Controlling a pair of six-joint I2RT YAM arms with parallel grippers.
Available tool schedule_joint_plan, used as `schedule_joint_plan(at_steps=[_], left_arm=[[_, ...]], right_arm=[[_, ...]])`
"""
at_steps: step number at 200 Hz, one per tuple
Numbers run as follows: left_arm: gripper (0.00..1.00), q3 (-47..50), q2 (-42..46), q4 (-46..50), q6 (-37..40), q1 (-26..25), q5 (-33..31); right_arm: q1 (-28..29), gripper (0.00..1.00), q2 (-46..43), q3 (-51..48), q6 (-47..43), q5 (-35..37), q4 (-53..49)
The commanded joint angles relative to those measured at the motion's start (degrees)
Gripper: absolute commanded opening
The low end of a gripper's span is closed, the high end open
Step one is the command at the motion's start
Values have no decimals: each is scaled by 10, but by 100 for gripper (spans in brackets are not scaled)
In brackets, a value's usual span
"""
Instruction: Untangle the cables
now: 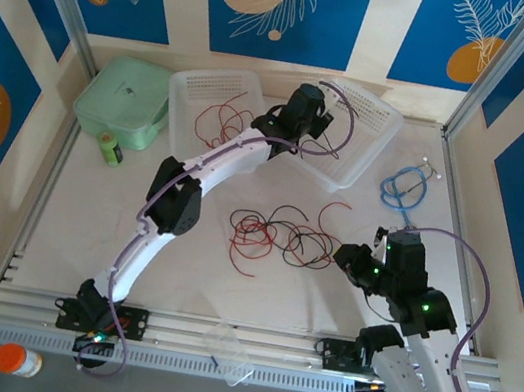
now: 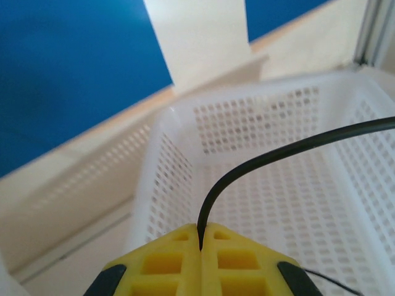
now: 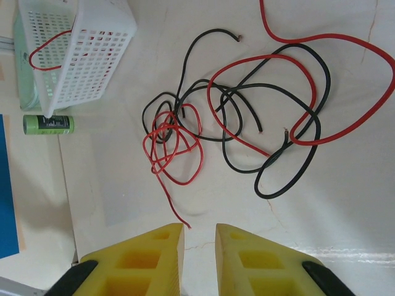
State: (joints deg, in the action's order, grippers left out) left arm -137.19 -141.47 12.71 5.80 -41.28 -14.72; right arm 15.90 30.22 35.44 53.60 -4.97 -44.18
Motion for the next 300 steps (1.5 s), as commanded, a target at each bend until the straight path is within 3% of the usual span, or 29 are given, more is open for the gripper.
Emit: schedule_joint_plan(at_steps=[1, 29, 77, 124, 156, 197, 245, 300], left_arm=[[0, -65, -46, 129, -27, -2, 54], [1, -93, -77, 201, -36, -3, 72], [10, -92, -83, 277, -37, -2, 96], [51, -92, -44, 285, -32, -13, 121], [67, -92, -2, 266, -23, -21, 128], [72, -93, 65, 264, -26, -27, 126], [81, -80, 150, 314, -16, -38, 114], [83, 105, 295, 268, -9, -63, 78]], right_arm=[[4, 20, 0, -14, 11, -18, 5], [13, 20, 2, -27, 27, -13, 18], [51, 29, 43, -46, 86, 25, 45], [101, 35, 83, -73, 184, 97, 62], [122, 43, 81, -102, 248, 135, 69], [127, 44, 84, -124, 287, 158, 102], [128, 38, 129, -116, 291, 165, 135], [145, 33, 181, -99, 288, 172, 161]])
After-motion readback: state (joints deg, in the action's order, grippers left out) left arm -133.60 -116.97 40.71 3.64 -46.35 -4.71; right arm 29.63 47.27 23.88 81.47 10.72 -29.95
